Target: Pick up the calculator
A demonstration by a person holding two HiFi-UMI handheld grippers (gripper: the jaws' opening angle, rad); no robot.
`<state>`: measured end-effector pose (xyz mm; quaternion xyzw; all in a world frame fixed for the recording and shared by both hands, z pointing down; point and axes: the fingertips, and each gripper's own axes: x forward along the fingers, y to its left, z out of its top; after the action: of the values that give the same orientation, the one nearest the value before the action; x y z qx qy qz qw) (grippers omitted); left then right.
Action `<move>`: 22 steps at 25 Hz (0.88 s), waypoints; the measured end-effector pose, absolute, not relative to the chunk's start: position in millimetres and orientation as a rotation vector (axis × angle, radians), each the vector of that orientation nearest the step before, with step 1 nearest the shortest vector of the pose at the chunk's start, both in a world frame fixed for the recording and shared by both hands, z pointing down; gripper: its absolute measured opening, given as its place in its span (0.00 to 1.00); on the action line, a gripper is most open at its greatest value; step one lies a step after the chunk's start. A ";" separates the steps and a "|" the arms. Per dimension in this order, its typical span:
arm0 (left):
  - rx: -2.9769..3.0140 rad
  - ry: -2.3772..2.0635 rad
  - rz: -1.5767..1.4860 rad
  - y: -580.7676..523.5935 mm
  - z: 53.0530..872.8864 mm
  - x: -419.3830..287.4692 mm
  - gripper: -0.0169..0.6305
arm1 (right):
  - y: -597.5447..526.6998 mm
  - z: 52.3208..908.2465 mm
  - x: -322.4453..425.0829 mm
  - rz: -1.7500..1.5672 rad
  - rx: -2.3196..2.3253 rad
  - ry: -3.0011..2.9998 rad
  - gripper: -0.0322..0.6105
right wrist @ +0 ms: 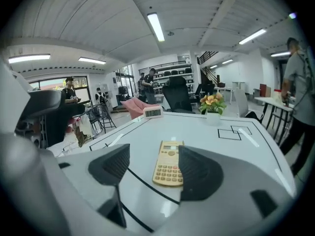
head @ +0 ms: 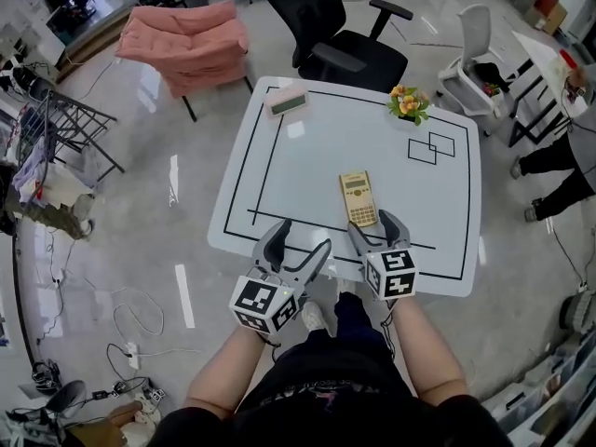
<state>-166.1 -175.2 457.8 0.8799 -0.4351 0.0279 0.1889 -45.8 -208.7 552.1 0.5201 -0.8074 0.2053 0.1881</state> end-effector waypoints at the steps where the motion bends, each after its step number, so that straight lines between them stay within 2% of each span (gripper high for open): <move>1: 2.466 -1.225 0.087 -177.2 461.5 -164.9 0.56 | -211.6 560.4 -44.3 0.600 1.459 -2.255 0.51; 11: 2.399 -1.236 0.139 -192.9 485.7 -159.4 0.56 | -232.8 618.3 -37.8 0.669 1.415 -2.109 0.57; 22: 2.365 -1.228 0.165 -202.9 500.9 -153.1 0.56 | -241.7 651.7 -36.3 0.723 1.389 -2.031 0.58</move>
<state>-153.1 -202.9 500.9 0.8613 -0.4472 0.0599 0.2336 -36.3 -241.7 651.7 0.5191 -0.7593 0.2702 0.2846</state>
